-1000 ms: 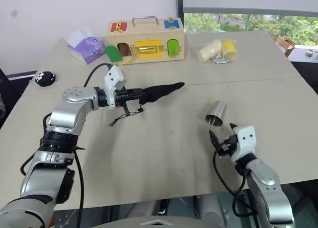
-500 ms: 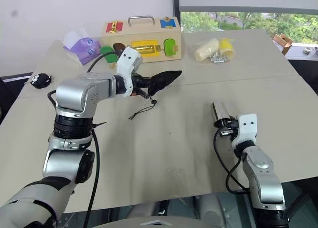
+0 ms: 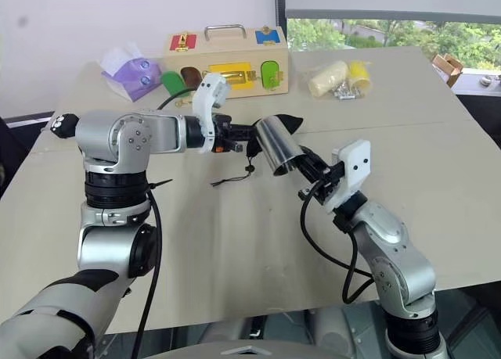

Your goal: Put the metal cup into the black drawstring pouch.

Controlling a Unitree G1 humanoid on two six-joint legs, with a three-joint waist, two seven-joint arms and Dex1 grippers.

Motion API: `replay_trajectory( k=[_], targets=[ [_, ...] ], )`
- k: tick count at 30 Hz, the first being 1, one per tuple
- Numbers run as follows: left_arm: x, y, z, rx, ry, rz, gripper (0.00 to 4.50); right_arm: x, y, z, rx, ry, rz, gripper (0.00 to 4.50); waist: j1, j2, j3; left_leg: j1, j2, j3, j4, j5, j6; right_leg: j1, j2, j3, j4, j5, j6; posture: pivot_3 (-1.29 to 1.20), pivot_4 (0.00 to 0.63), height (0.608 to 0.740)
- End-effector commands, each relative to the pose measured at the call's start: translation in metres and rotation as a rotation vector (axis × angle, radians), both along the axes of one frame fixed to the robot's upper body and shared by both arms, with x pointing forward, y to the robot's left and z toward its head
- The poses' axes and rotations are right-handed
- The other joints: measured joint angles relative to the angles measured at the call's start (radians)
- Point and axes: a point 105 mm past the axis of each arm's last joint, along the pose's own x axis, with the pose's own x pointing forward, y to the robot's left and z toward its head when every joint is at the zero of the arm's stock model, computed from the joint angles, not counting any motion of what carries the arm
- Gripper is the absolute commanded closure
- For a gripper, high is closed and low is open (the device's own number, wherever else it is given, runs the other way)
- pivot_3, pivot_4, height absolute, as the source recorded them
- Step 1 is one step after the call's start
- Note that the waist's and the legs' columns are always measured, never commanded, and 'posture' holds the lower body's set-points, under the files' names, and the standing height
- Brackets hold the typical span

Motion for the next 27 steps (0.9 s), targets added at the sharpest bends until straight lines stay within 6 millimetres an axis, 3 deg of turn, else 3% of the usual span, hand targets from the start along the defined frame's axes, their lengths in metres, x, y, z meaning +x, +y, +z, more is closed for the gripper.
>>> replay_trajectory(
  k=[1,12,18,27],
  targets=[
    [-0.008,-0.009,0.021,-0.071,-0.033,-0.073,4.50,-0.003,0.004,0.011,-0.020,-0.047,0.016,4.46,-0.001,0.000,0.000,0.000,0.000,0.000,0.000,0.000,0.000,0.000,0.000,0.000,0.000,0.000,0.000,0.00,0.150,0.740],
    [-0.021,-0.009,0.023,-0.107,-0.033,-0.115,4.50,0.015,-0.008,-0.018,-0.151,0.020,-0.083,4.46,-0.002,0.000,0.000,0.001,0.001,0.001,-0.001,0.000,0.000,0.000,0.001,0.001,0.001,0.000,0.000,0.00,0.150,0.740],
    [-0.028,-0.011,0.019,-0.093,-0.056,-0.138,4.50,0.025,-0.005,-0.005,-0.074,0.028,-0.109,4.46,-0.006,0.000,0.000,0.001,0.001,0.000,-0.001,0.000,-0.001,0.000,0.001,0.003,0.001,0.000,0.000,0.00,0.150,0.740],
    [-0.037,-0.014,0.006,-0.031,-0.105,-0.176,4.50,0.040,0.002,0.016,0.170,0.179,-0.115,4.46,-0.002,0.000,0.000,0.000,0.001,0.000,-0.001,0.000,-0.001,-0.001,0.000,0.003,0.000,0.000,-0.001,0.00,0.150,0.740]
  ],
)
